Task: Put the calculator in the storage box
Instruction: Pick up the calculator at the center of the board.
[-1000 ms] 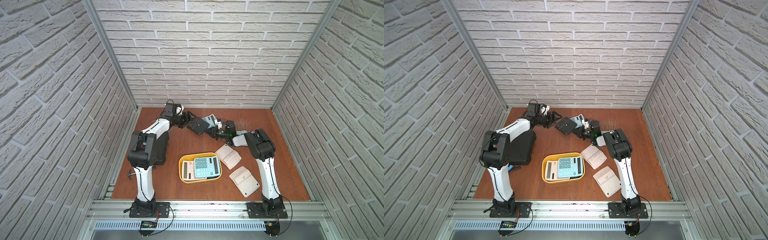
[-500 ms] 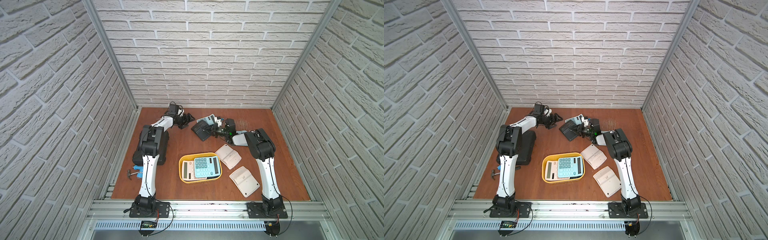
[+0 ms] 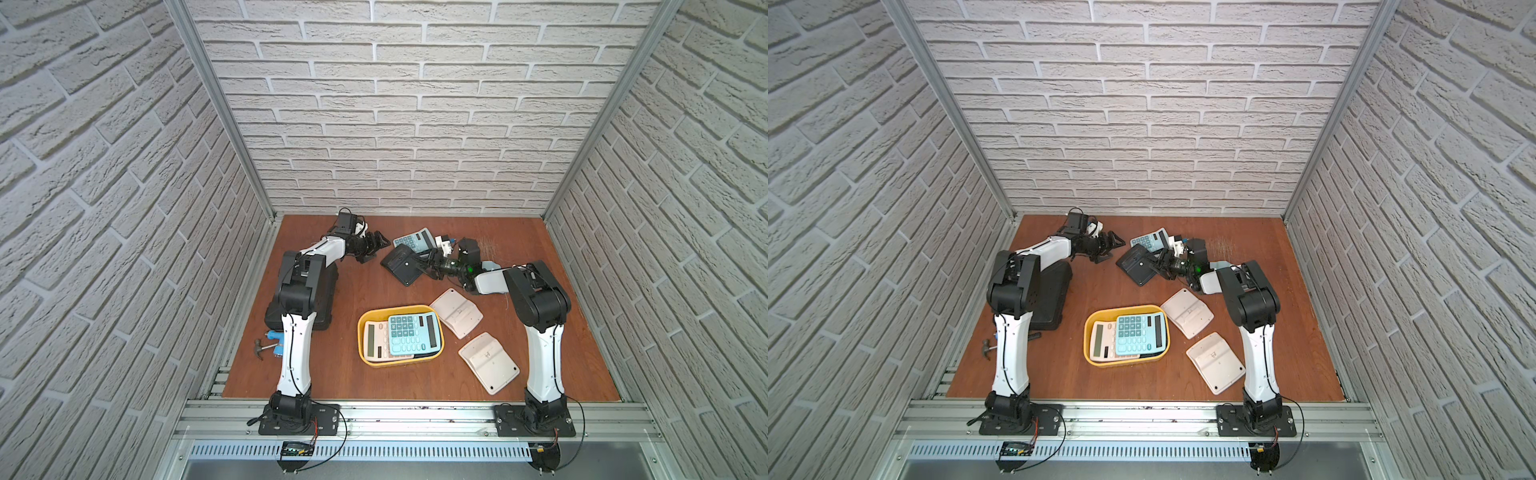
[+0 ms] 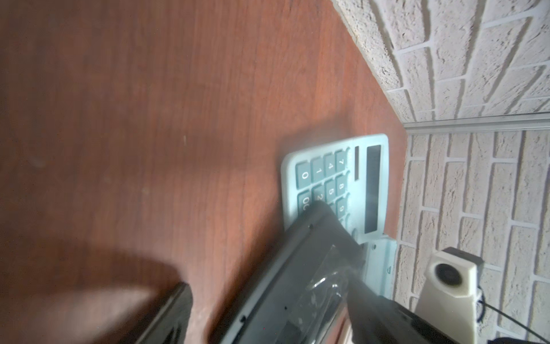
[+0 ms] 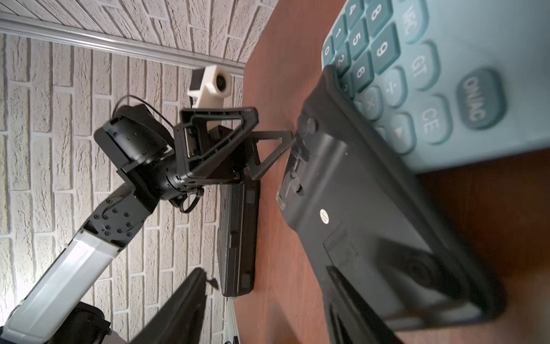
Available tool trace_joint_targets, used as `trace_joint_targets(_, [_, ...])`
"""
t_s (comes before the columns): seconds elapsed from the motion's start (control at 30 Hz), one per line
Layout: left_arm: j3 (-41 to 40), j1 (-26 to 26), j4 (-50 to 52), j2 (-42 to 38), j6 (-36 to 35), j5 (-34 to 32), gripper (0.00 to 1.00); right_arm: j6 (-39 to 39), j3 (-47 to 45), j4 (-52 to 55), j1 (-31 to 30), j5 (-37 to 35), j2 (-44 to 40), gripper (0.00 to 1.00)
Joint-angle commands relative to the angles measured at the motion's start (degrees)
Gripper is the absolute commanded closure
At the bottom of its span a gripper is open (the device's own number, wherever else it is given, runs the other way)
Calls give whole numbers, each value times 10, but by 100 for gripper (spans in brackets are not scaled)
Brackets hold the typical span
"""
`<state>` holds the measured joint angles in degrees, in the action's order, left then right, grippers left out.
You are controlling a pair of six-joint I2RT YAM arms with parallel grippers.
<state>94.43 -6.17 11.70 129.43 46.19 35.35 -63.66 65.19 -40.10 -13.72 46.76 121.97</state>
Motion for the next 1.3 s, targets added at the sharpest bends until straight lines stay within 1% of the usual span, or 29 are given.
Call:
trace_joint_targets(0.0, [-26, -1, 9, -51, -32, -41, 14, 75, -17, 76, 11, -9, -42, 26])
trace_joint_targets(0.1, [-33, -14, 15, -58, -44, -46, 14, 131, -22, 151, 15, -32, -54, 20])
trace_joint_targets(0.13, [-30, -19, 19, -56, -49, -46, 14, 148, -23, 174, 15, -43, -56, 15])
trace_joint_targets(0.17, [-27, -24, 22, -53, -51, -47, 14, 162, -22, 194, 15, -53, -58, 13])
trace_joint_targets(0.27, [-13, -37, 26, -34, -54, -45, 14, 189, -16, 228, 16, -69, -55, 12])
trace_joint_targets(0.37, [-4, -47, 24, -15, -48, -40, 14, 185, -5, 219, 14, -62, -33, 14])
trace_joint_targets(0.5, [-8, -54, 9, -5, -35, -31, 15, 152, 8, 157, 4, -36, 5, 21])
trace_joint_targets(0.67, [-21, -62, -14, -1, -20, -19, 16, 107, 32, 94, -14, -22, 46, 29])
trace_joint_targets(0.77, [-28, -64, -22, 1, -15, -12, 16, 77, 42, 55, -19, -15, 62, 37])
trace_joint_targets(0.8, [-31, -64, -25, 1, -13, -10, 16, 66, 41, 40, -21, -13, 63, 42])
trace_joint_targets(0.9, [-44, -64, -32, -7, -9, -7, 16, 45, 27, -2, -21, -9, 54, 59])
trace_joint_targets(0.93, [-47, -63, -34, -11, -8, -4, 16, 43, 21, -8, -21, -11, 49, 66])
trace_joint_targets(0.97, [-53, -61, -36, -16, -6, -3, 16, 42, 17, -12, -21, -11, 41, 76])
trace_joint_targets(1.0, [-61, -58, -43, -24, -2, 0, 16, 42, 11, -18, -21, -9, 33, 82])
trace_joint_targets(1.1, [-90, -49, -59, -56, 11, 5, 16, 49, -4, -22, -20, -6, 5, 97])
trace_joint_targets(1.17, [-107, -41, -53, -83, 13, 4, 15, 63, -13, -15, -21, -4, -19, 97])
trace_joint_targets(1.27, [-129, -31, -38, -131, 10, -4, 13, 107, -25, 28, -21, -9, -64, 97])
